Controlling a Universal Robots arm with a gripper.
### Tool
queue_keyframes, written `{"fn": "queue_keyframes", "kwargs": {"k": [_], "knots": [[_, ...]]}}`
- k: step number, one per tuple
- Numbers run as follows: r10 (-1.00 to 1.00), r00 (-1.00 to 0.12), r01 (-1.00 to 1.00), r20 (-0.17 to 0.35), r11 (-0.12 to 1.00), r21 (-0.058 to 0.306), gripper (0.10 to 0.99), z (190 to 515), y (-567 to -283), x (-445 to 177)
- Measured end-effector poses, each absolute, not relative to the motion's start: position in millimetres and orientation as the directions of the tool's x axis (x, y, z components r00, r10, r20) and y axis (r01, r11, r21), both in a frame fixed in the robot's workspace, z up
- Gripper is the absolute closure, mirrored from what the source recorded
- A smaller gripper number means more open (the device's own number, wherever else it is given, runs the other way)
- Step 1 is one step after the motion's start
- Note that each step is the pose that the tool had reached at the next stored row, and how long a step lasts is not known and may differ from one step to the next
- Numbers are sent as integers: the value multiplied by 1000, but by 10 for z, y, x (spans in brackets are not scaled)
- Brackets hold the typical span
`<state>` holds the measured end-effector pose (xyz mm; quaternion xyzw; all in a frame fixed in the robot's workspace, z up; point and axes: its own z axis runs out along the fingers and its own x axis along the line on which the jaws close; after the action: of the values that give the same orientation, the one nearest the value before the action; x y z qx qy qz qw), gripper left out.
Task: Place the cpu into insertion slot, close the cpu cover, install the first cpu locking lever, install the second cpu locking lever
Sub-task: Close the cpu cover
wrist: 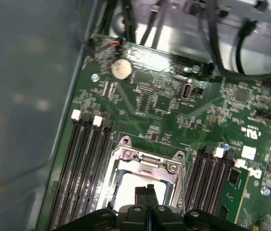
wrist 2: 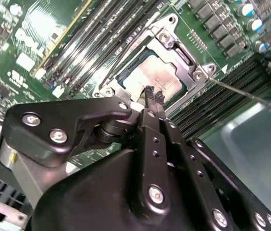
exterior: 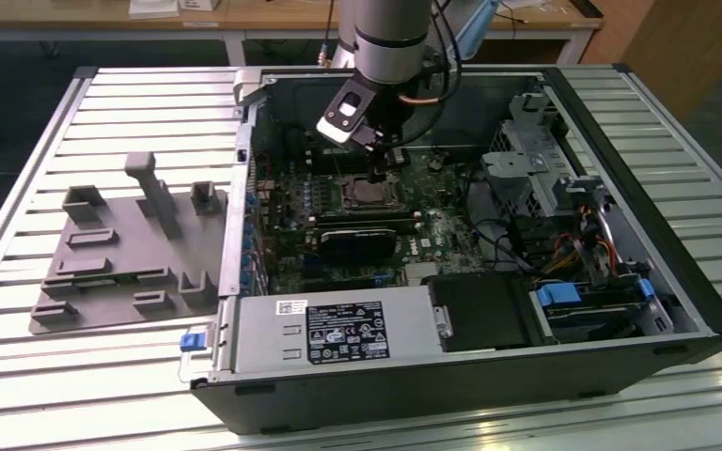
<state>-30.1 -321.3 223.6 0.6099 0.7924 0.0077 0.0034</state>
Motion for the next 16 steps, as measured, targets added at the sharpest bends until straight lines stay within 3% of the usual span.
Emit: {"fn": "queue_keyframes", "kwargs": {"k": [16], "knots": [[852,-524,852,4,523,16,984,2233,-3213,-301]]}}
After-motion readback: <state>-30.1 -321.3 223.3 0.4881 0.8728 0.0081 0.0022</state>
